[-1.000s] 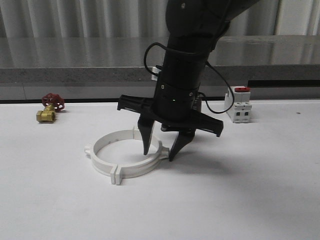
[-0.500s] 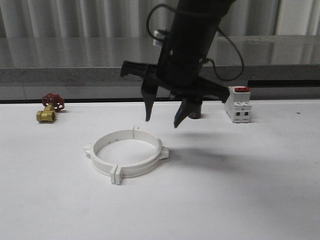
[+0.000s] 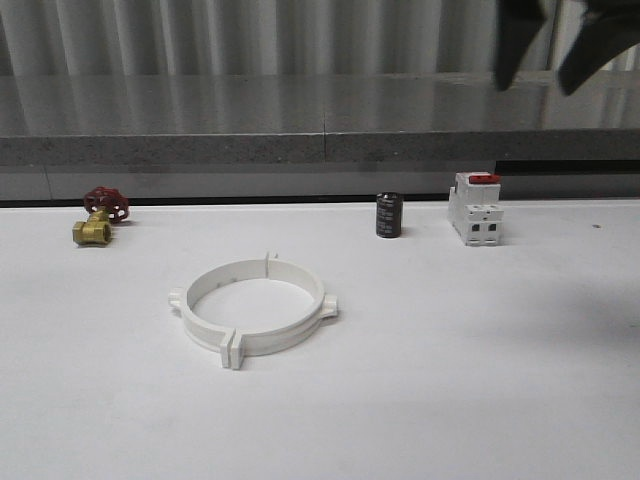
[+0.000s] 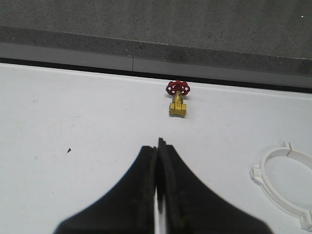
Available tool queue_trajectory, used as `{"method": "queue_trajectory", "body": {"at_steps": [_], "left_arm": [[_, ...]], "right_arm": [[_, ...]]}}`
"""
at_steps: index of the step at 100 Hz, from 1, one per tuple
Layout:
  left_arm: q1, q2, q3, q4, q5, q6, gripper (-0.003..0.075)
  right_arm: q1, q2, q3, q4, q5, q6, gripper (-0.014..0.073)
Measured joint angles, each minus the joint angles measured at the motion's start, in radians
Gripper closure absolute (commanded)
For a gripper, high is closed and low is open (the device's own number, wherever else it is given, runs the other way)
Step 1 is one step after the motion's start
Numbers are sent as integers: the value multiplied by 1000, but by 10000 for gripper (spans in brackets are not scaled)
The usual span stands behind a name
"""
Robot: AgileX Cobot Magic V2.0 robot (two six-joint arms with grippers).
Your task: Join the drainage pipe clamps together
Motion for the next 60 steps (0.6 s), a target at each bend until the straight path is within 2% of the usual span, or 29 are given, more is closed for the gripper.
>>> {"method": "queue_trajectory", "body": {"at_steps": [11,31,38,50,60], "left_arm": [[0,0,0,0,0,0,741],[0,0,0,0,0,0,741],[0,0,0,0,0,0,741],[0,0,0,0,0,0,741],[0,0,0,0,0,0,741]], "right_arm": [[-72,-148,86,-8,11,-18,319],[-172,-420,259,-14,46,-78,407],[-184,-504,319,-21,62,-101,483],[-190,-627,411,-32,74,-111,669],[-190,-706,469,-34,76,-113,655]]}}
